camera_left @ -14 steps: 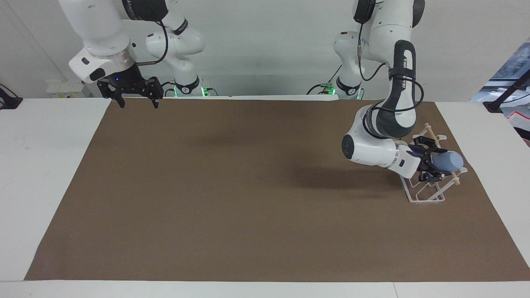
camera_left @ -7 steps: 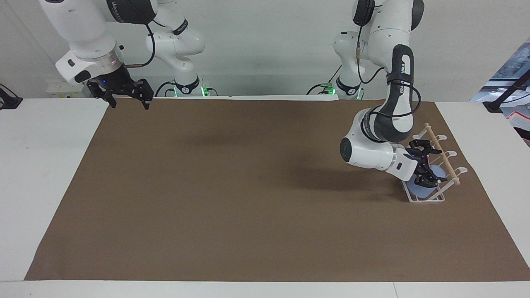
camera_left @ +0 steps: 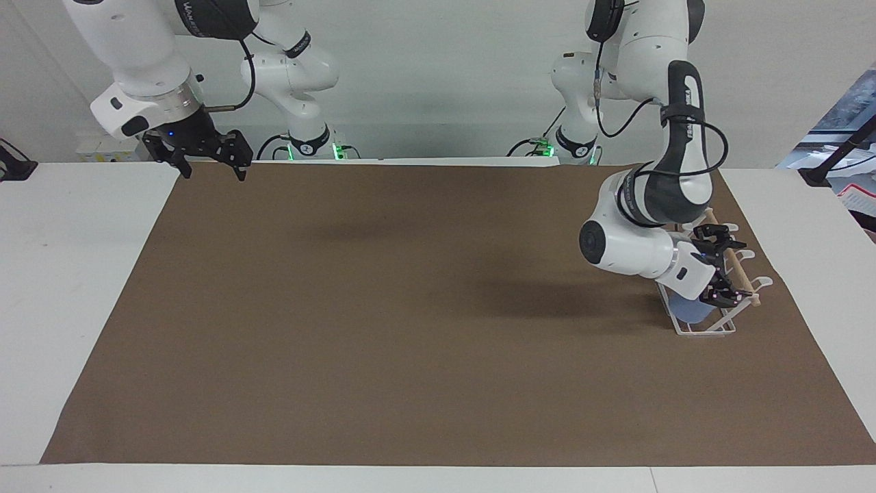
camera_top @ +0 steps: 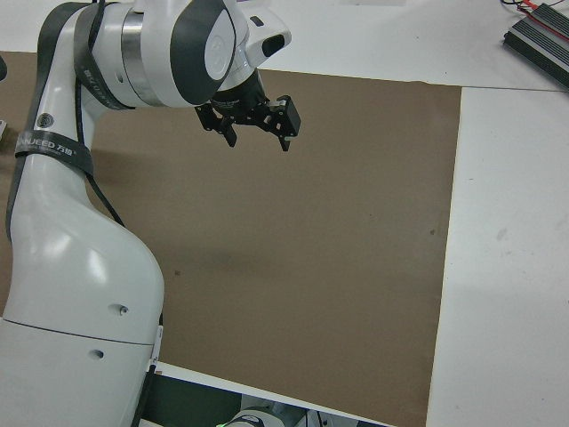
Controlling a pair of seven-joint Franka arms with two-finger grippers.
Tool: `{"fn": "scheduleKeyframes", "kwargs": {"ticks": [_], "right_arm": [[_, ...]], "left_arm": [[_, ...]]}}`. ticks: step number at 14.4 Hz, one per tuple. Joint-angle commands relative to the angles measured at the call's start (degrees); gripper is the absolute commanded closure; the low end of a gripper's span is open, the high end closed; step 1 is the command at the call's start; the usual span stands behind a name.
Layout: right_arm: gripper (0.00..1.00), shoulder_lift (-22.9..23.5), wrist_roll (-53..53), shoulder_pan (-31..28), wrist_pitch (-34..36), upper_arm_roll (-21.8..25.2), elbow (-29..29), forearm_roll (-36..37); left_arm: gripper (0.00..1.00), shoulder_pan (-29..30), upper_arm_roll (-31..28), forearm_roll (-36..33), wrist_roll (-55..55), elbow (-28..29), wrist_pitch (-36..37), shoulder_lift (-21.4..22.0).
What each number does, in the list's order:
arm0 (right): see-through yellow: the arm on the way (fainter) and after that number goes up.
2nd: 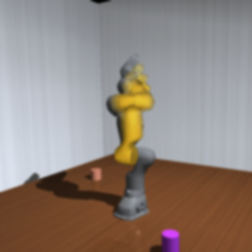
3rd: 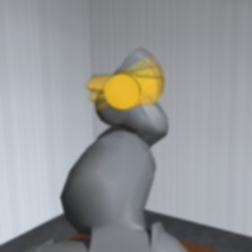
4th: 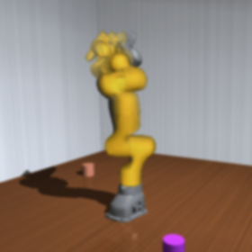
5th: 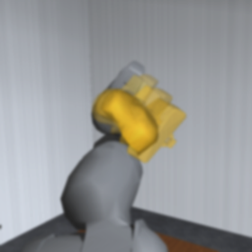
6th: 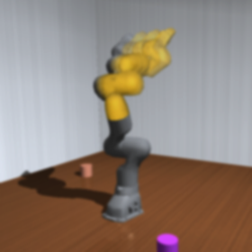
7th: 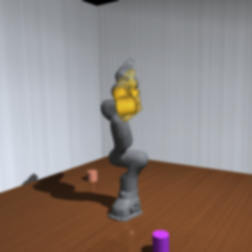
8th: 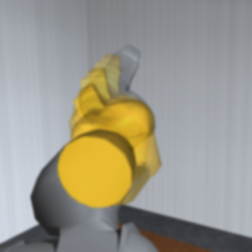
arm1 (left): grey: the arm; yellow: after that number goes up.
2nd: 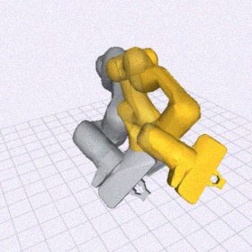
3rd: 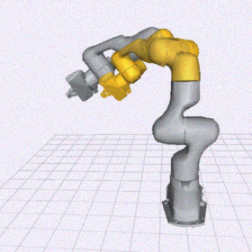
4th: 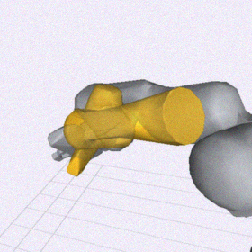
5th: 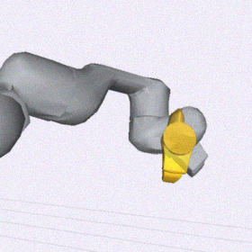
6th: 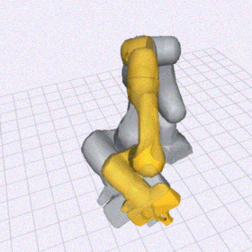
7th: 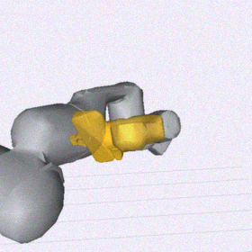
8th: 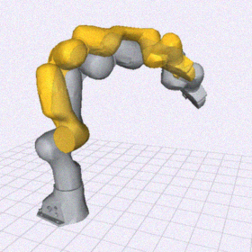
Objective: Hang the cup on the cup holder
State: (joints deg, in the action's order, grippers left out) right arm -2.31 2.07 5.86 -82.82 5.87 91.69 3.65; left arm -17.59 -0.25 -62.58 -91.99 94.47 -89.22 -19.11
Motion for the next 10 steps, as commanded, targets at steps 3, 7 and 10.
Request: {"fn": "scheduleKeyframes", "kwargs": {"ticks": [3,7,10], "right_arm": [[0.01,-1.65,-1.1,-1.47,0.47,-0.51,1.12,-1.01],[0.01,-1.65,-1.36,-1.38,1.0,-0.51,1.21,-1.01],[0.01,-1.65,-1.36,-1.38,1.0,-0.51,1.21,-1.01]], "left_arm": [[0.0,7.64,-0.1,21.13,24.87,1.86,-8.84,12.16],[0.0,14.58,-0.19,42.24,50.7,1.59,-8.34,17.43],[0.0,15.39,-0.71,53.84,61.72,1.24,-3.6,19.55]]}}
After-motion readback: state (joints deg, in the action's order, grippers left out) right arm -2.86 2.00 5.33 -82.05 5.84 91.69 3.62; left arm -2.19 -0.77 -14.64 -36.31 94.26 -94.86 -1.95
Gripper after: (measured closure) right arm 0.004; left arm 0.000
